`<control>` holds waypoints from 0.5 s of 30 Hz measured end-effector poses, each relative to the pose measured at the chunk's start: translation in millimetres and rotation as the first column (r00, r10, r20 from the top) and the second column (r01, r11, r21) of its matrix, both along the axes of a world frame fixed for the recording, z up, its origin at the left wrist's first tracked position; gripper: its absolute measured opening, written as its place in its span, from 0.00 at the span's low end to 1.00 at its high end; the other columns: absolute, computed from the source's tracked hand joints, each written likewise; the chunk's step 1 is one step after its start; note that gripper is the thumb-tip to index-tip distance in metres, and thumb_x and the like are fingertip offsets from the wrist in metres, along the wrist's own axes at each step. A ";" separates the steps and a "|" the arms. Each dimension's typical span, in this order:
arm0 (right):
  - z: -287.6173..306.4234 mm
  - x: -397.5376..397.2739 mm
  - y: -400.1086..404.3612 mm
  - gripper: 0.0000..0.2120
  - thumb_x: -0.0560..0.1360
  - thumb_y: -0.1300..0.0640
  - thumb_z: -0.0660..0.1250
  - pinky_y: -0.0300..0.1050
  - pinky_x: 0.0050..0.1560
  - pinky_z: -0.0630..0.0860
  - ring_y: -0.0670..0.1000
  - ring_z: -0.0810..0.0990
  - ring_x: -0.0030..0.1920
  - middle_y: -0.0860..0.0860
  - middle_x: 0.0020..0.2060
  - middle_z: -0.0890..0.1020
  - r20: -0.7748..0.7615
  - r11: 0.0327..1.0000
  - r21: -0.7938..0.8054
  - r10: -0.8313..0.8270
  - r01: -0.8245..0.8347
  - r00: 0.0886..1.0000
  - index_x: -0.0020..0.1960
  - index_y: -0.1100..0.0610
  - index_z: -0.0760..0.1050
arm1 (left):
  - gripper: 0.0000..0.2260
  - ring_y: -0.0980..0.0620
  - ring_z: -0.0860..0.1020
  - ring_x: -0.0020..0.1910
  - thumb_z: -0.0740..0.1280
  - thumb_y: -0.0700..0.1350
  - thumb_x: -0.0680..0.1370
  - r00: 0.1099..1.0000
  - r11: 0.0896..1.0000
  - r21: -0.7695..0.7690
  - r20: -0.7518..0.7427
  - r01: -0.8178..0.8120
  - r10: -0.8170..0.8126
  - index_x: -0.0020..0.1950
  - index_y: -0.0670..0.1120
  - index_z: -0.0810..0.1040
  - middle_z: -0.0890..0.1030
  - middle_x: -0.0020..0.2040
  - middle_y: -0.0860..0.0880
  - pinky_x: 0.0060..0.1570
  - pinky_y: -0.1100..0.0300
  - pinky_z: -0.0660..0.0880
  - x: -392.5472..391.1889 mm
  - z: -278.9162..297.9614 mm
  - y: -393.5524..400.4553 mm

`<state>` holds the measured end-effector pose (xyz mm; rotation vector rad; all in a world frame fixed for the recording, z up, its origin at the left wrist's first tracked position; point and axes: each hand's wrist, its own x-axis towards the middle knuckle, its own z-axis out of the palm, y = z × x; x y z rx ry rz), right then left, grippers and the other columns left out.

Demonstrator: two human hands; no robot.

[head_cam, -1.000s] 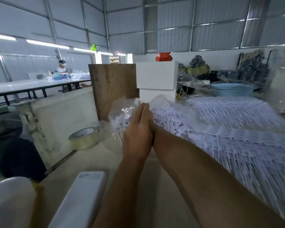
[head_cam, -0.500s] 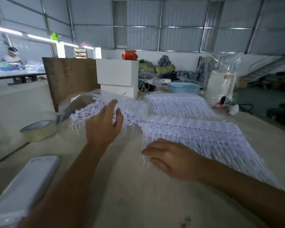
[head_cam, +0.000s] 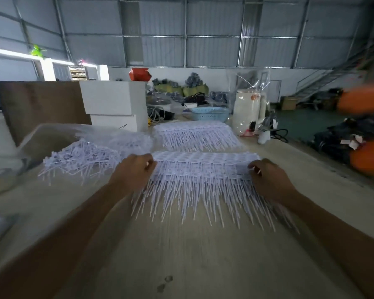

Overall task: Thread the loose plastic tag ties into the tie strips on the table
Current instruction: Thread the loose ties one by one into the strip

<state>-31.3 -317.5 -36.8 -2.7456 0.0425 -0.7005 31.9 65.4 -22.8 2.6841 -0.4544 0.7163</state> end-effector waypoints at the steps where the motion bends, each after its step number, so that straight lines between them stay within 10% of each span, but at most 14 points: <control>1: 6.1 7.1 1.2 0.11 0.80 0.59 0.63 0.46 0.51 0.73 0.58 0.79 0.52 0.58 0.53 0.80 0.037 1.000 -0.001 0.007 -0.007 0.999 0.59 0.58 0.80 | 0.09 0.43 0.82 0.40 0.62 0.46 0.82 0.996 0.995 -0.041 -0.003 0.090 -0.090 0.49 0.46 0.81 0.83 0.40 0.46 0.42 0.53 0.78 6.3 4.5 -7.9; 7: -2.2 30.4 10.2 0.19 0.82 0.57 0.57 0.54 0.65 0.72 0.60 0.72 0.68 0.56 0.71 0.73 -0.120 0.976 -0.218 -0.001 -0.025 0.993 0.71 0.57 0.71 | 0.22 0.41 0.68 0.73 0.60 0.33 0.80 0.985 0.977 0.159 -0.119 0.140 -0.122 0.75 0.40 0.69 0.69 0.74 0.40 0.72 0.48 0.65 36.2 4.6 -50.7; 15: -0.6 32.0 10.3 0.12 0.79 0.60 0.59 0.53 0.55 0.75 0.60 0.74 0.59 0.56 0.59 0.77 -0.039 0.961 -0.270 -0.066 0.053 0.997 0.60 0.56 0.77 | 0.11 0.42 0.77 0.58 0.63 0.38 0.78 0.992 0.977 0.208 -0.121 0.048 -0.023 0.56 0.46 0.83 0.79 0.56 0.44 0.57 0.50 0.74 44.4 9.7 -47.4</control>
